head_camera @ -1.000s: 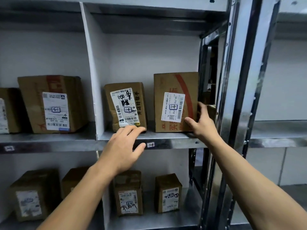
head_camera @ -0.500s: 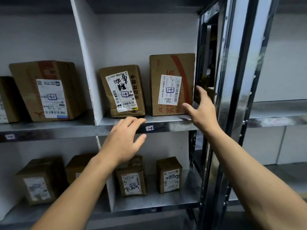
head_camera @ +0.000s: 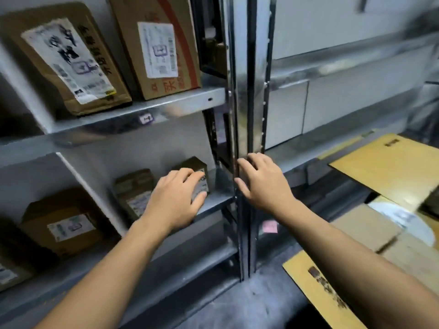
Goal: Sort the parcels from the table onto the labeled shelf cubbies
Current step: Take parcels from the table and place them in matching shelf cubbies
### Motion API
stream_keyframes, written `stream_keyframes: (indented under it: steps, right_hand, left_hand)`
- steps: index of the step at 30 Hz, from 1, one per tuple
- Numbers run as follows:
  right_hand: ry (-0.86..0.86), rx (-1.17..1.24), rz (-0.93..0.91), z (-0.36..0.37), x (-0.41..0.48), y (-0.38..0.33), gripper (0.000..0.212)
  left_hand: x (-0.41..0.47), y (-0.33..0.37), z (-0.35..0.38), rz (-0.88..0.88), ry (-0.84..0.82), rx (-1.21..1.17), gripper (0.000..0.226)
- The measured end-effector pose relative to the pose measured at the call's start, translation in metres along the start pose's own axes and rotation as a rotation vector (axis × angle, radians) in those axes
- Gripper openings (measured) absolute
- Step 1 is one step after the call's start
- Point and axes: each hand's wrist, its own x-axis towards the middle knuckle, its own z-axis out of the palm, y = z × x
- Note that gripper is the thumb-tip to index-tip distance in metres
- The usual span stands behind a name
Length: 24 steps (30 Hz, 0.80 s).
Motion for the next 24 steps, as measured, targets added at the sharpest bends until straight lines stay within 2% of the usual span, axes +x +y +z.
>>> stream_keyframes:
  steps: [5,10,17,24]
  right_hand:
    - [-0.289,-0.166,0.196,0.001,-0.108,0.043,0.048]
    - [-0.417,-0.210,0.442,-0.015,-0.195,0.080,0.049]
    - [-0.452,-0.228,0.698,-0.041,-0.275,0.139,0.049]
    - [-0.501,-0.196,0.808,-0.044,-0.324,0.210,0.048]
  left_hand:
    - [-0.006,0.070,0.060,0.151,-0.146,-0.086,0.049]
    - [-0.001,0.149,0.107,0.314,-0.274,-0.164,0.049]
    - [0.014,0.261,0.151,0.500,-0.368,-0.230,0.050]
    - [0.028,0.354,0.190,0.592,-0.437,-0.207,0.047]
